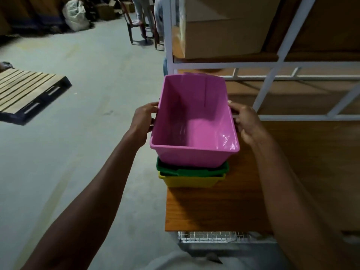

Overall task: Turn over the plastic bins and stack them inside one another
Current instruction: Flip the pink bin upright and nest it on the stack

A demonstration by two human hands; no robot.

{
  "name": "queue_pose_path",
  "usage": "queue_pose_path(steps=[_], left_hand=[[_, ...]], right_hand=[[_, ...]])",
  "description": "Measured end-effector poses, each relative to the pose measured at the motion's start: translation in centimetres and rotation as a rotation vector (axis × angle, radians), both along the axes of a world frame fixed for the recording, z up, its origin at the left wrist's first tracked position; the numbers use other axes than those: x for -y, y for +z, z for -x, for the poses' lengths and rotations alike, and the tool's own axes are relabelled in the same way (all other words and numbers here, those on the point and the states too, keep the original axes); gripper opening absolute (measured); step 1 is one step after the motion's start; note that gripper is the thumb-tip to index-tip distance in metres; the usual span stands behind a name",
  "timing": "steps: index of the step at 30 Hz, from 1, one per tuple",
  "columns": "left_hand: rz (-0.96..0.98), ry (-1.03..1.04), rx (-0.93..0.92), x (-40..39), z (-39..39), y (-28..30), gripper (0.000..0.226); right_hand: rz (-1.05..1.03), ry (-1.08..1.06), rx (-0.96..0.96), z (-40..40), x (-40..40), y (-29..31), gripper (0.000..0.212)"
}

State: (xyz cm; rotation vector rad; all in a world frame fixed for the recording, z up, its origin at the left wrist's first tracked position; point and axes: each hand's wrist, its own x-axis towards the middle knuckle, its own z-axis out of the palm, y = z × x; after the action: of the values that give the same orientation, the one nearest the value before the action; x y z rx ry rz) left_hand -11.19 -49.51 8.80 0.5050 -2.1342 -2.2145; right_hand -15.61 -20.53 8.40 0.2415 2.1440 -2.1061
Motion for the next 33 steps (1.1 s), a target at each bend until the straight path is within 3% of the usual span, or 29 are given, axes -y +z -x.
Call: queue_pose_path(steps=[8,12,17,33], left_hand=[[0.013,-0.005,0.053,-0.1,-0.7,-2.9,0.045],[0.023,0.010,0.074,0.0,-0.9,-4.1,0.046],[0.049,0.024,0.091,-0.1,-0.8,-5.3,0.047],[0.061,0.024,0.137,-0.3,-0.9,-6.3,0.046]], right_hand=[[-0.027,0.025,0.054,-1.0,-0.2,-2.0,0.027],[-0.054,0.032,0.071,-1.3,0.0,-2.6,0.038],[-0.074,0.058,0.071,-1.3,0.1,-3.1,0.027],[-0.031,0.053,0.157,-1.7,-0.4,-4.5,0.031]])
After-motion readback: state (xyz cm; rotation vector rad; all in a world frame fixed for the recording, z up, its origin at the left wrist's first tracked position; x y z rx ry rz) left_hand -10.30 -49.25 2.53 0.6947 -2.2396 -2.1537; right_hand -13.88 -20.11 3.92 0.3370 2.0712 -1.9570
